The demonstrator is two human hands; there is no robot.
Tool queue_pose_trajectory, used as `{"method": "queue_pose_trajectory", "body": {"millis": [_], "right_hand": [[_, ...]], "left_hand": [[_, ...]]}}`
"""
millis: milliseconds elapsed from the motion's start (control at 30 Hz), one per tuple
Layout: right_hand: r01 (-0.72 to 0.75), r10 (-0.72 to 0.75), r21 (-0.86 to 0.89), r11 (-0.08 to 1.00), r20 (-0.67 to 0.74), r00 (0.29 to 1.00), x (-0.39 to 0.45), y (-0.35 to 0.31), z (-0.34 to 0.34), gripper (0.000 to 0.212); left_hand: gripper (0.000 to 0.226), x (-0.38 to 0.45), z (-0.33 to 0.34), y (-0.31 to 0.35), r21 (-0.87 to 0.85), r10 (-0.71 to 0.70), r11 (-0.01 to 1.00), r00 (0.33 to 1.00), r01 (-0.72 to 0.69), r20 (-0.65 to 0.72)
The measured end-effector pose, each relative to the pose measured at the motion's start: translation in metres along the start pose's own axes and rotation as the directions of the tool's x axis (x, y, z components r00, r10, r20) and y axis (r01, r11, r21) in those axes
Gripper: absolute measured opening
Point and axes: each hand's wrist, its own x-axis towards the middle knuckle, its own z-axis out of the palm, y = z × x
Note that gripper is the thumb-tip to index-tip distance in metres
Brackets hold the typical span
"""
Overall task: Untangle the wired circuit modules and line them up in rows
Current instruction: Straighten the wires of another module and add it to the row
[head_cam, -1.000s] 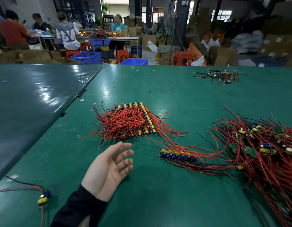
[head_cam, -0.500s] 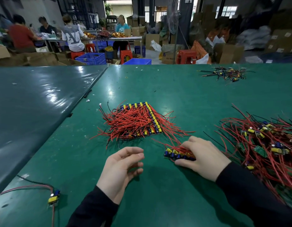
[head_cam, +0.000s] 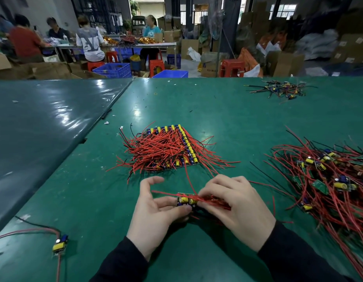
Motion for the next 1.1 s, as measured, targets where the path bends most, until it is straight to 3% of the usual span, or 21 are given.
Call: {"method": "queue_pose_trajectory", "body": {"millis": [100,200,267,600,700,833,1100], "right_hand": [[-0.022,0.024,0.071,0.997,-0.024,0.999,0.001,-0.001,-0.002,0.01],[-0.067,0.065,0.188,0.98,0.017,0.998,0.001,-0.003,-0.003,0.02],[-0.089,0.074,0.237,0.967,0.073,0.995,0.001,-0.001,-0.004,0.02],[-0.14,0.092,0.317,0.938,0.163,0.982,0.0,0.001,-0.005,0.022],[-0.127,0.07,0.307,0.943,0.187,0.98,0.0,0.001,-0.006,0.023],[-0.121,0.033,0.426,0.896,0.208,0.978,0.002,0.002,-0.012,0.016],[-0.113,-0.026,0.489,0.865,0.268,0.963,0.001,0.004,-0.017,0.012]], "left_hand": [[0.066,0.001,-0.001,0.003,0.038,0.074,0.997,0.997,-0.074,0.019],[0.029,-0.001,-0.002,0.009,0.051,0.08,0.995,0.988,-0.088,0.133],[0.02,-0.003,-0.002,0.01,0.068,0.083,0.993,0.98,-0.097,0.182],[0.026,-0.002,-0.009,0.013,0.23,0.15,0.949,0.949,-0.217,0.276],[0.019,-0.002,-0.01,0.014,0.22,0.145,0.951,0.941,-0.218,0.305],[0.011,-0.004,-0.009,0.016,0.183,0.154,0.955,0.918,-0.233,0.365],[0.009,-0.007,-0.008,0.018,0.194,0.078,0.966,0.912,-0.168,0.402]]}}
